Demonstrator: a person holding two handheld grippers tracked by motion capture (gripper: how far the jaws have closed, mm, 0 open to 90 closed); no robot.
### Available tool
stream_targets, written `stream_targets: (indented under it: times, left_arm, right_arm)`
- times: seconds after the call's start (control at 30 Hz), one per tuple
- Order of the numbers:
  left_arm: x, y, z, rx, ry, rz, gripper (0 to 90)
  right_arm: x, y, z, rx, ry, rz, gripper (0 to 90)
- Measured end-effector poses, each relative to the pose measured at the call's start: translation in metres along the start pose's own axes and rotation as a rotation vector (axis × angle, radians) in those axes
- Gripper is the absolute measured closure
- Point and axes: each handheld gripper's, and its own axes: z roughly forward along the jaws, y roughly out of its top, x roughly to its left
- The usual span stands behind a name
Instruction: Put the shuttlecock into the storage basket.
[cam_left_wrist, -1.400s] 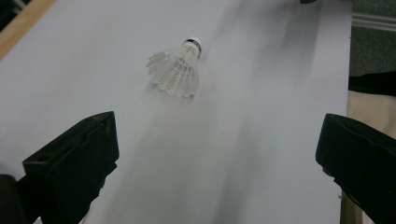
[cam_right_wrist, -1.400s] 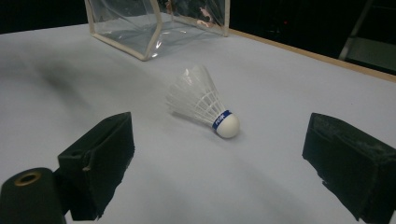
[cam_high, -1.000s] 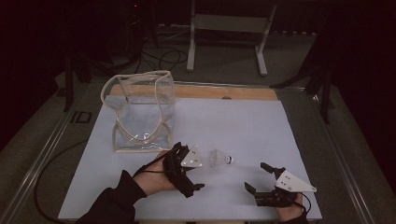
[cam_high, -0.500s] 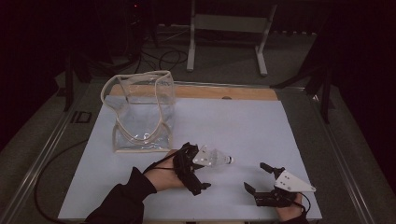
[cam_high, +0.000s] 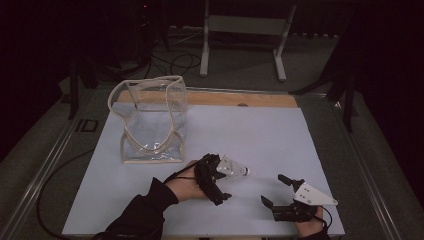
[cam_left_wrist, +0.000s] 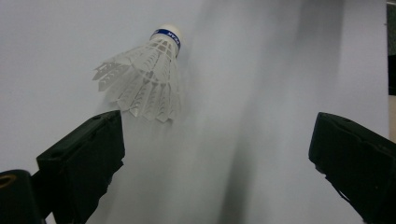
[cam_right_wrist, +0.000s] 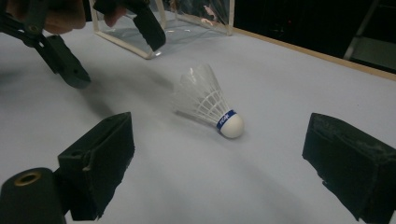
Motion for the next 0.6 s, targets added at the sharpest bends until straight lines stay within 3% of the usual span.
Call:
stream_targets:
  times: [0.13,0.47,0.6]
  left_arm:
    - [0.004,0.000,0.007,0.008,-0.018,-0.008,10.9]
    - [0.012,0.003,0.020,0.010,-0.006,-0.060,22.4]
    - [0.014,0.004,0.026,0.023,-0.010,-0.056,27.8]
  right_arm:
    - [0.000,0.000,0.000,0.001,0.001,0.002,8.8]
    - [0.000,0.000,0.001,0.001,0.007,0.003,8.8]
    - [0.000,0.000,0.001,0.000,0.008,0.004,8.8]
